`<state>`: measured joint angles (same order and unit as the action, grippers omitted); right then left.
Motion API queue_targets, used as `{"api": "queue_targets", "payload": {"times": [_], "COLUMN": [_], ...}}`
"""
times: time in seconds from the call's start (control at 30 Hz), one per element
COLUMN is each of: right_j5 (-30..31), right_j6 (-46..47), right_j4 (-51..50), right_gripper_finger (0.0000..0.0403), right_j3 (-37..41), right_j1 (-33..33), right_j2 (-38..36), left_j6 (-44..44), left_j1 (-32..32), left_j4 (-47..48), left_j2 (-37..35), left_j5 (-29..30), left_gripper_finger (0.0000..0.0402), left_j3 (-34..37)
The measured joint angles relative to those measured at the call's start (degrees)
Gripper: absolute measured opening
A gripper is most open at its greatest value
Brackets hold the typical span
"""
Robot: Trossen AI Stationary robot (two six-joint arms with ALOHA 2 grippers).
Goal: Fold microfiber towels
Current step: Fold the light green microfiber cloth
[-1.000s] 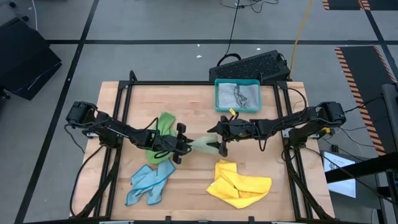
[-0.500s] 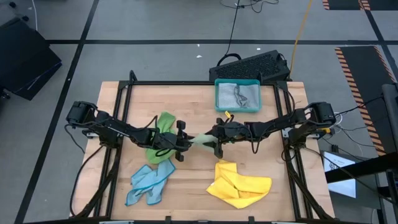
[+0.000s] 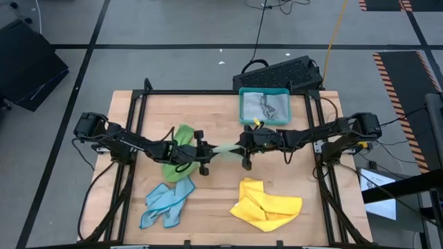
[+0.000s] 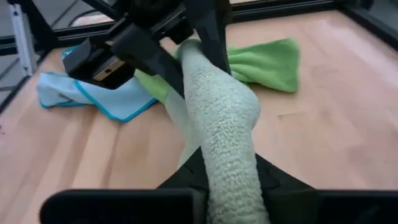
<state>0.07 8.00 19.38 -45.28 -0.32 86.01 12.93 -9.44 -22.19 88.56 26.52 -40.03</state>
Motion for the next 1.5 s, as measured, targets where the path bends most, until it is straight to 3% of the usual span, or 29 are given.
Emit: {"api": "queue_targets", "payload": {"times": [0.17, 0.33, 0.63, 0.73, 0.83, 1.23, 1.5], "right_j5": [-0.12, 0.05, 0.41, 3.53, 7.75, 5.85, 5.74], "right_j6": [-2.91, -4.96, -6.96, -4.46, -2.07, 3.48, 4.57], "right_j4": [-6.64, -14.69, -26.84, -30.74, -32.87, -27.86, -8.91], "right_gripper_finger": [0.0014, 0.0018, 0.0017, 0.0017, 0.0017, 0.0016, 0.0016], "right_j3": [0.02, 0.08, 0.05, 0.07, 0.07, 0.07, 5.91], "right_j1": [-3.71, -8.74, -13.52, -13.05, -12.68, -6.07, -2.86], "right_j2": [-4.60, -10.07, -19.52, -20.76, -21.57, -22.41, -22.37], "left_j6": [2.15, 2.60, -3.06, -7.24, -9.02, -4.50, -2.09], "left_j1": [2.18, 6.95, 13.84, 13.48, 11.42, 3.13, -2.23], "left_j4": [-0.24, 0.20, -0.35, -2.99, -4.78, -20.36, -25.94], "left_j2": [-2.24, -8.33, -14.16, -13.49, -12.14, -5.92, -1.64], "left_j5": [2.50, 1.86, -10.01, -15.94, -17.44, -8.90, -3.79], "left_gripper_finger": [0.0189, 0.0232, 0.0229, 0.0228, 0.0228, 0.0248, 0.0253], "left_j3": [0.09, 0.11, 0.13, 0.15, 0.15, 0.17, 0.15]}}
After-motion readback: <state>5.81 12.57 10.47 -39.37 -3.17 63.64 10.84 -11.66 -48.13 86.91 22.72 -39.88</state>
